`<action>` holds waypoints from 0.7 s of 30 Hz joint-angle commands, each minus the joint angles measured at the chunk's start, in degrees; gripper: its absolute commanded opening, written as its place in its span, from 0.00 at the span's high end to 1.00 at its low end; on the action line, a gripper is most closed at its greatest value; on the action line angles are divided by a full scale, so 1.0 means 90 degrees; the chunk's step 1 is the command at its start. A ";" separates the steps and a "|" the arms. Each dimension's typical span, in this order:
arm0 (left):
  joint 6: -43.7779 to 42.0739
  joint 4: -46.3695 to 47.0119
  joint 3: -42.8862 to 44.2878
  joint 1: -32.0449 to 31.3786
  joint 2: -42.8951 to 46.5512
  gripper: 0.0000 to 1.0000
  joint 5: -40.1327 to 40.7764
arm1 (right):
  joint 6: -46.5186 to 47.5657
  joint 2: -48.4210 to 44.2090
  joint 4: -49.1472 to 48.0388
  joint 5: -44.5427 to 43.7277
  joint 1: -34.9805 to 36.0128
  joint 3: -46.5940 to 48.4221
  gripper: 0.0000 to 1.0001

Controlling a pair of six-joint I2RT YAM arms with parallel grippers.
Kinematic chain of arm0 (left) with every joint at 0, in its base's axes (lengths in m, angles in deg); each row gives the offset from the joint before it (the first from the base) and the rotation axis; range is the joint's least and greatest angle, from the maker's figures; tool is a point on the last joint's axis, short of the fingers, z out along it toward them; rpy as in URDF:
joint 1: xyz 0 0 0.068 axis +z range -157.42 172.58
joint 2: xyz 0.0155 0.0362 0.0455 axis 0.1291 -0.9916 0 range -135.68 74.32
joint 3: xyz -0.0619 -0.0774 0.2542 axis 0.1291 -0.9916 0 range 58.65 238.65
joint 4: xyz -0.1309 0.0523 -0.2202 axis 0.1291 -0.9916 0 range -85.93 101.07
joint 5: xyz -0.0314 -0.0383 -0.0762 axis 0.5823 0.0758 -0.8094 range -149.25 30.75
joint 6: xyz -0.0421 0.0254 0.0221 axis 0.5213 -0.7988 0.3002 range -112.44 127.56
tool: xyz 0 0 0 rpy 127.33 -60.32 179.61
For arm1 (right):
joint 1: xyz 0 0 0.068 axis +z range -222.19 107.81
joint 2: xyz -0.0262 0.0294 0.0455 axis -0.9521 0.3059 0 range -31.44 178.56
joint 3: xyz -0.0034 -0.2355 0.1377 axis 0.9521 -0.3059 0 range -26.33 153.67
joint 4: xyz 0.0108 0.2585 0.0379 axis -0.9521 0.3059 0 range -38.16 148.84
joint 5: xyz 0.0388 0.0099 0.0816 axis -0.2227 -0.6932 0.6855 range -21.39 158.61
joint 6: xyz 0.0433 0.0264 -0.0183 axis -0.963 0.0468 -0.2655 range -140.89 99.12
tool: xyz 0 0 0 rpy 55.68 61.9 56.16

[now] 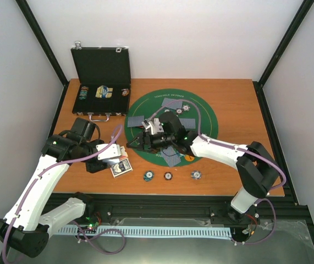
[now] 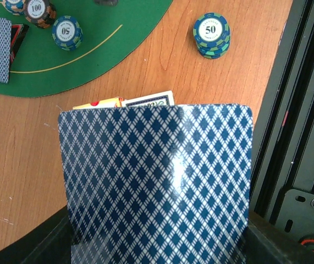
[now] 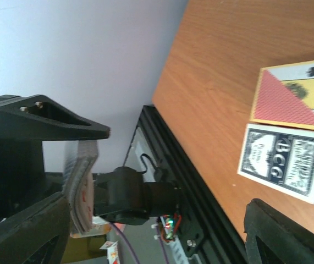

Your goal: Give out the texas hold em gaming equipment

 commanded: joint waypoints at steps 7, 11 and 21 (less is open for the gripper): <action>0.0067 -0.0132 0.0263 -0.0003 0.0141 0.84 -0.0154 | -0.0942 0.0336 -0.1535 0.0297 0.0477 -0.0196 0.16; 0.0058 -0.0134 0.0253 -0.0003 0.0128 0.83 -0.0150 | -0.1210 0.0502 -0.1949 0.0354 0.0673 -0.0244 0.18; -0.0016 -0.0139 0.0201 -0.0003 0.0136 0.83 -0.0068 | -0.1634 0.0573 -0.2723 0.0377 0.0853 -0.0437 0.20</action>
